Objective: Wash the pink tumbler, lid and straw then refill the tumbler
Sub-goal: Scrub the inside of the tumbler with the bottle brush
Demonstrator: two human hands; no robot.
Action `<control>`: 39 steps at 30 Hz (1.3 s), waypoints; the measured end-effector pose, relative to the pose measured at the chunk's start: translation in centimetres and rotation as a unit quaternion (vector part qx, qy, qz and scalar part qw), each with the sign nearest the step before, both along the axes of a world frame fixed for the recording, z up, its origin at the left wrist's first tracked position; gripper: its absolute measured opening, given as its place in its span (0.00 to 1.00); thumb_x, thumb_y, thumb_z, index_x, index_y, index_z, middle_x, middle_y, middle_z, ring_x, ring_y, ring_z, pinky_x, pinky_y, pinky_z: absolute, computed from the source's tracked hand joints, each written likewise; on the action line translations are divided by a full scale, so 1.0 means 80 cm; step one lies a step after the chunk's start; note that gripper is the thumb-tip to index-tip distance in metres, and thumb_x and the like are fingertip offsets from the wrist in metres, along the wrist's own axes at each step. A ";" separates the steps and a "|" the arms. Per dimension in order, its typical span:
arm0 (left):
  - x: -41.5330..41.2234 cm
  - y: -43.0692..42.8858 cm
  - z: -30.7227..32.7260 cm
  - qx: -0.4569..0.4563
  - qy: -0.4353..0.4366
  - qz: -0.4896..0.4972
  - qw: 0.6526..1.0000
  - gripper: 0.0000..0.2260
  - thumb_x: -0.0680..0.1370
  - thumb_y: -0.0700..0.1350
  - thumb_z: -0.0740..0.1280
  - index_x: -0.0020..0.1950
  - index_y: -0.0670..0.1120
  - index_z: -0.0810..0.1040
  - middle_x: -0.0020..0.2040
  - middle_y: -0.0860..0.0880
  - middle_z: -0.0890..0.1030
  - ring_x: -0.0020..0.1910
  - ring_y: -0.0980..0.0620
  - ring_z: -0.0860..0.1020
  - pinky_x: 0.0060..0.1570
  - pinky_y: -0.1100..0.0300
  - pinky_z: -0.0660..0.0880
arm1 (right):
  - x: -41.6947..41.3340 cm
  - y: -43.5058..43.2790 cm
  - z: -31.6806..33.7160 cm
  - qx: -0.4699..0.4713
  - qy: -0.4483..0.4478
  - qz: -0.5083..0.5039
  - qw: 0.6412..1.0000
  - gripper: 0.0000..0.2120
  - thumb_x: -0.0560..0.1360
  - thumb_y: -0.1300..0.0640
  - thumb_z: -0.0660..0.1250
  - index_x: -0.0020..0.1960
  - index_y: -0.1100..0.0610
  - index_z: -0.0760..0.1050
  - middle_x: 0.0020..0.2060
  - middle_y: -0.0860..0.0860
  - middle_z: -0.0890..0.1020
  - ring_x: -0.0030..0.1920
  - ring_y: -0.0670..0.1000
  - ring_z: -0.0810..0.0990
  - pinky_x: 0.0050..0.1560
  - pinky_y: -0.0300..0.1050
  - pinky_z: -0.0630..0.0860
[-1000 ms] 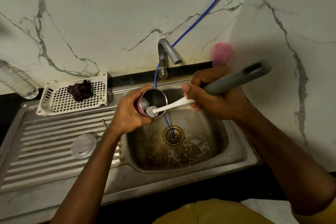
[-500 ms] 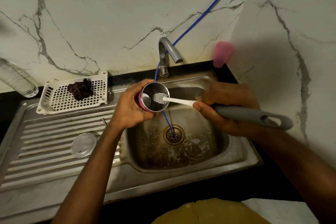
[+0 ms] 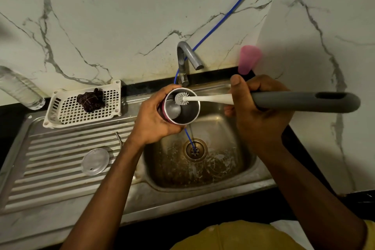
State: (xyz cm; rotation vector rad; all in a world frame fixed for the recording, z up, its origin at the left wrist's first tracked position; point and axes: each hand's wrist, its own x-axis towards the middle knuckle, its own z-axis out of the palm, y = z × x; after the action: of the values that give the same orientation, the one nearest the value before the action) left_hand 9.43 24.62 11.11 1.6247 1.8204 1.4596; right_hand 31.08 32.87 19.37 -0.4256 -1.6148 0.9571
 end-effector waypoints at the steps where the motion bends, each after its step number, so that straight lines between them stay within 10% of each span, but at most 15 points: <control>1: 0.001 0.000 0.000 -0.002 0.005 0.000 1.000 0.41 0.59 0.36 0.84 0.71 0.42 0.74 0.66 0.49 0.79 0.67 0.49 0.77 0.67 0.46 0.74 | -0.004 -0.002 0.001 -0.009 0.011 0.002 1.000 0.14 0.79 0.64 0.68 0.35 0.58 0.75 0.24 0.52 0.77 0.26 0.45 0.79 0.33 0.34 0.74; 9: 0.005 -0.006 -0.004 0.003 0.030 0.011 1.000 0.42 0.59 0.36 0.85 0.71 0.44 0.74 0.66 0.51 0.79 0.67 0.53 0.76 0.68 0.57 0.73 | -0.024 -0.008 0.004 -0.064 0.086 0.030 0.994 0.15 0.78 0.63 0.68 0.34 0.53 0.71 0.25 0.51 0.77 0.23 0.46 0.79 0.26 0.36 0.74; 14: -0.002 -0.007 -0.003 0.007 0.028 0.019 0.999 0.41 0.60 0.37 0.85 0.71 0.43 0.74 0.66 0.49 0.79 0.67 0.49 0.77 0.67 0.46 0.74 | -0.032 -0.011 0.004 -0.082 0.078 0.052 0.992 0.15 0.77 0.59 0.68 0.33 0.59 0.71 0.25 0.55 0.77 0.23 0.47 0.79 0.27 0.39 0.75; 39: -0.013 -0.017 0.000 0.001 -0.001 0.025 1.000 0.40 0.59 0.38 0.83 0.70 0.42 0.74 0.64 0.49 0.80 0.65 0.51 0.78 0.64 0.51 0.77 | -0.006 0.009 0.011 0.172 -0.205 0.128 0.955 0.15 0.78 0.57 0.69 0.33 0.58 0.77 0.28 0.48 0.78 0.27 0.45 0.75 0.29 0.43 0.74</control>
State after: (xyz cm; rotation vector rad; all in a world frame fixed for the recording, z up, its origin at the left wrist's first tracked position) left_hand 8.41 23.25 11.13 1.5874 1.8727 1.4837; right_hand 30.60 33.62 20.24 -0.1784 -2.2129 0.7833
